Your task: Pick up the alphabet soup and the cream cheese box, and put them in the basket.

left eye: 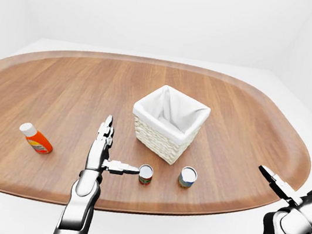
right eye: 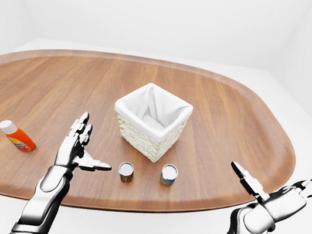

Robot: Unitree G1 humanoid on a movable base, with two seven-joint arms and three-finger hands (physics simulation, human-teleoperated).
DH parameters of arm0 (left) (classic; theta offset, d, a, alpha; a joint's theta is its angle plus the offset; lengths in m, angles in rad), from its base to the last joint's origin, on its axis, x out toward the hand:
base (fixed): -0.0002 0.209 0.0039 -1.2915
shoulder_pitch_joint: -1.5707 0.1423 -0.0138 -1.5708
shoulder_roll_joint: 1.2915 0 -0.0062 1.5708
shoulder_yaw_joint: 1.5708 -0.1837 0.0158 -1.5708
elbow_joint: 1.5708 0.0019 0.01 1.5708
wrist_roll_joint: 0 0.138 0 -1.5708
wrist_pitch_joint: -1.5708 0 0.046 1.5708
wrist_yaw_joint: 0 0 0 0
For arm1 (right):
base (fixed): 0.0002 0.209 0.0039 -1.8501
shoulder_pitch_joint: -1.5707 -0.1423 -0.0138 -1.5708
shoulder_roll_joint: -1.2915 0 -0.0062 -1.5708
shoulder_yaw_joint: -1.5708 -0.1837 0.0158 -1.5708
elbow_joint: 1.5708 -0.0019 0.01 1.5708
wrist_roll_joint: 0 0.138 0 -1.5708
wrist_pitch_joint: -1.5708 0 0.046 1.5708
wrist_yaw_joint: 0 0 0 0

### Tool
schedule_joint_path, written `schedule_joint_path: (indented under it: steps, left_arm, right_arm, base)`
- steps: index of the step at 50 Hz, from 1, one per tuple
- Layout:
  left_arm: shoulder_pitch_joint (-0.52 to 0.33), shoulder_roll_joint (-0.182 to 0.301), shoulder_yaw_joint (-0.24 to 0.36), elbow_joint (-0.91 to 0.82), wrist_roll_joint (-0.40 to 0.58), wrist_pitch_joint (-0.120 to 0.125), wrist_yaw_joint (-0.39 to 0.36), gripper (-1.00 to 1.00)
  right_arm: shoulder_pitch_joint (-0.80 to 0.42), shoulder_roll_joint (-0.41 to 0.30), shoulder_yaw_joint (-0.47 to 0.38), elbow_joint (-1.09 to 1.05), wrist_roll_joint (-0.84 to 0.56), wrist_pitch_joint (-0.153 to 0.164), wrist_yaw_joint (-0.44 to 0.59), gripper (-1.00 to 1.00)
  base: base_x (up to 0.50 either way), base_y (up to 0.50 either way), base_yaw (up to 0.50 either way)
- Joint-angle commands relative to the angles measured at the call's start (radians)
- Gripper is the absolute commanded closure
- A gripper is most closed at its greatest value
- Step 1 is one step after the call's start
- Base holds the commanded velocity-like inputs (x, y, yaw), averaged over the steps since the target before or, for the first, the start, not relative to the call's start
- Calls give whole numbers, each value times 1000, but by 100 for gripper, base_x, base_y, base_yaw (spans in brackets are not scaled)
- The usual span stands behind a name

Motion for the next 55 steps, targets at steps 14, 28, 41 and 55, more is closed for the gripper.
schedule_joint_path:
  steps: [14, 28, 41, 55]
  left_arm:
    - [1, -1, -1, -3, 4, 6, 0, -100]
    - [-4, 0, 2, 15, -2, -12, -1, -100]
    - [-2, 0, 1, 7, -1, -7, -1, -100]
    - [-4, 0, 0, 14, 2, -9, -1, -100]
  right_arm:
    - [1, -1, 1, -4, -3, 0, 0, -100]
    - [-1, -1, 2, 7, -4, 0, 0, -100]
    - [1, 0, 1, -1, -1, 0, 0, -100]
    - [1, 1, 3, 0, -6, 0, 0, -100]
  base:
    - [10, 0, 0]
    - [13, 0, 0]
    - [11, 0, 0]
    - [11, 0, 0]
